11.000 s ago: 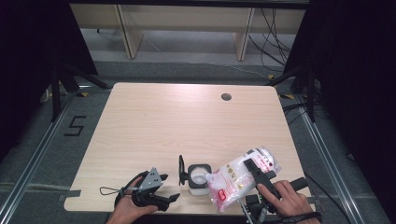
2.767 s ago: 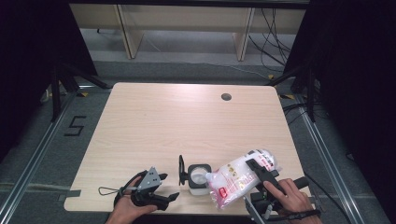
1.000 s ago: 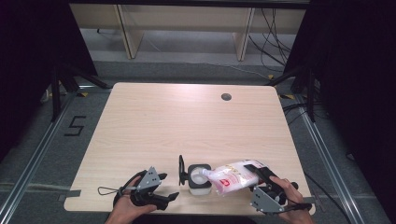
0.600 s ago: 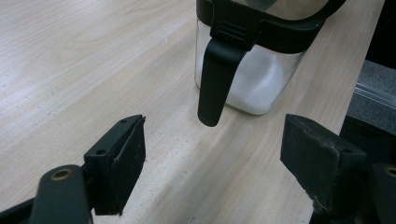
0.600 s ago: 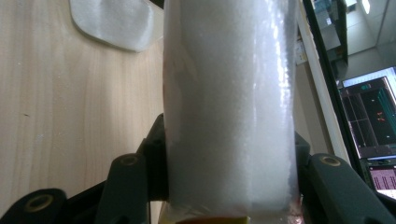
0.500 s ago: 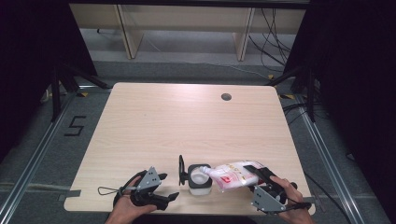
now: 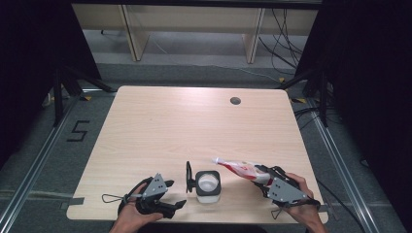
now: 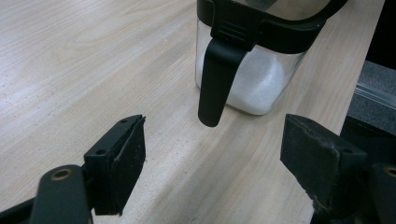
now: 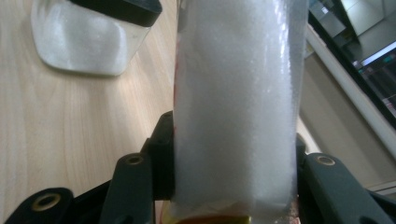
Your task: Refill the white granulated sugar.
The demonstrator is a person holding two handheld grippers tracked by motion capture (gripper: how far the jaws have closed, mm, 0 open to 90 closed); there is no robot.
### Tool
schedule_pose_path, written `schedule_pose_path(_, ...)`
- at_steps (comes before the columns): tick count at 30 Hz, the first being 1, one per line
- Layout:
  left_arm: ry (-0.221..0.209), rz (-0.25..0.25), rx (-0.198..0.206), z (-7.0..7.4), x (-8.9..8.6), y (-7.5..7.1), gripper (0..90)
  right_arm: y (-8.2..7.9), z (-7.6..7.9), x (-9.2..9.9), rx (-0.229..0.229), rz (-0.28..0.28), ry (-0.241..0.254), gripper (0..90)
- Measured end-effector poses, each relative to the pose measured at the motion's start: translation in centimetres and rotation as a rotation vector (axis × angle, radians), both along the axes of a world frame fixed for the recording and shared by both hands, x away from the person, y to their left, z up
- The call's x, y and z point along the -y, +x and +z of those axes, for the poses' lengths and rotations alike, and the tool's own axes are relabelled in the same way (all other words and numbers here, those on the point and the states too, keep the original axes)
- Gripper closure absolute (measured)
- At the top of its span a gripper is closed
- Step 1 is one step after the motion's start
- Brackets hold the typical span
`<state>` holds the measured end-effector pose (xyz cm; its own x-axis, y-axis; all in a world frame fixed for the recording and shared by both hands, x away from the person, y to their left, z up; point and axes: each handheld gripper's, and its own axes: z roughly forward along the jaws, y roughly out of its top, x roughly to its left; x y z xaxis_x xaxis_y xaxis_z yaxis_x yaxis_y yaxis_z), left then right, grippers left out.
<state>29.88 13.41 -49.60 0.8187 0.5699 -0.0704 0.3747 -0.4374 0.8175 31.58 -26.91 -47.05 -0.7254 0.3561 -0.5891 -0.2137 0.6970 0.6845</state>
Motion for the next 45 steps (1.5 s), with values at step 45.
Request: schedule_pose_path(45,0.004,0.002,0.029,0.1,-0.1,0.1,21.8,2.0,-1.7,6.0,-0.222,-0.250,0.446,55.4)
